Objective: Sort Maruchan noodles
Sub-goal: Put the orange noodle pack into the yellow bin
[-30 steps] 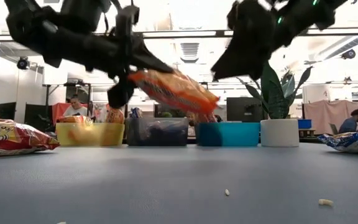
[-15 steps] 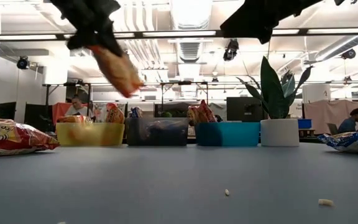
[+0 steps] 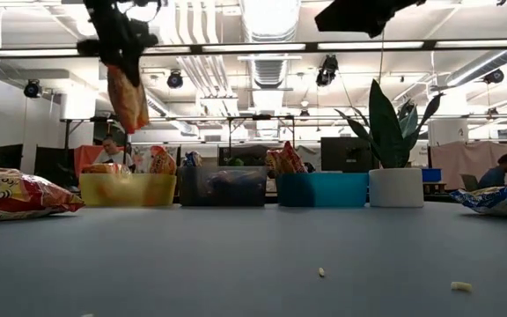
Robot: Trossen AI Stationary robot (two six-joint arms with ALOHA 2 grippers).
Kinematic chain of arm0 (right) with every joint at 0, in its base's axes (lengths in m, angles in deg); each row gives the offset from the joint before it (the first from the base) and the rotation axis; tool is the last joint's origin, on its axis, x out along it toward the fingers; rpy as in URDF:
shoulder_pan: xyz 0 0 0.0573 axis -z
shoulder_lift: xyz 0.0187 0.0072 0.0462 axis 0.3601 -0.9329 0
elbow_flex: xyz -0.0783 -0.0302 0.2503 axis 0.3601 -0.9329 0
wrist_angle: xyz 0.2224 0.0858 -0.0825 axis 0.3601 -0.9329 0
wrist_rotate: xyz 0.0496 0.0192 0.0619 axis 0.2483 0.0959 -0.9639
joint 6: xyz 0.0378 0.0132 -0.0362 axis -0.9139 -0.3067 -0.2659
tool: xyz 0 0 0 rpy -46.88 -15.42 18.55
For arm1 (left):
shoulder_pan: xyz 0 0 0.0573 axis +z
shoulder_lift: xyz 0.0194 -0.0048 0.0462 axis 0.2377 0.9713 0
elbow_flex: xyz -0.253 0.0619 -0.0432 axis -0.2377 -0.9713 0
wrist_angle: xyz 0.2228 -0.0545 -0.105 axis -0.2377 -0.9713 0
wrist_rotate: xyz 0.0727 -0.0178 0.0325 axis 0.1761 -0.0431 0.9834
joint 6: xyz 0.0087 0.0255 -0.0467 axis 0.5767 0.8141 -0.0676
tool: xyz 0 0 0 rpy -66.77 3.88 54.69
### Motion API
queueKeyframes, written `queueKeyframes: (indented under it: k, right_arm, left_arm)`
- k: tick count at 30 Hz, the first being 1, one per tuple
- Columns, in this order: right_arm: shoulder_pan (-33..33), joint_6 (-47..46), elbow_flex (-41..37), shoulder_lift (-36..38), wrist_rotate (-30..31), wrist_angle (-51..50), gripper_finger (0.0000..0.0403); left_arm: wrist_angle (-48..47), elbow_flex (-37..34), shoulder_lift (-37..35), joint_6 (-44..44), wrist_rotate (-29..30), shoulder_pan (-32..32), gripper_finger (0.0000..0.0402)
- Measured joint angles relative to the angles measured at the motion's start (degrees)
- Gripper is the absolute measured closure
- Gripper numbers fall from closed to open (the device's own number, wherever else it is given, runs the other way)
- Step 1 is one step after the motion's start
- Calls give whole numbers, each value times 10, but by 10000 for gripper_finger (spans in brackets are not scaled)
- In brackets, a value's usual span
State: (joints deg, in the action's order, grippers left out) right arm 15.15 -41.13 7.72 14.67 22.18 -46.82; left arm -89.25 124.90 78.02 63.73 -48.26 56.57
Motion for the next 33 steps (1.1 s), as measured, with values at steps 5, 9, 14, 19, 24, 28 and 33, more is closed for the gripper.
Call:
queueKeyframes:
  k: [5,9,14,19,24,28,33]
  right_arm:
    - [0,7,-1,11,-1,-48,272]
    - [0,7,-1,16,-1,-72,273]
    - [0,13,-1,16,-1,-77,271]
    - [0,18,-1,16,-1,-80,274]
    - [0,17,-1,16,-1,-85,270]
    - [0,10,-1,16,-1,-85,269]
    - [0,5,-4,16,-1,-86,275]
  left_arm:
    - [10,-1,64,24,-29,58,327]
    - [14,2,123,38,-29,72,327]
    - [18,24,191,57,-29,80,327]
    - [10,61,244,63,-30,80,327]
    - [-3,91,280,78,-61,81,327]
    - [-13,98,300,78,-64,82,327]
    - [-14,98,312,82,-57,83,327]
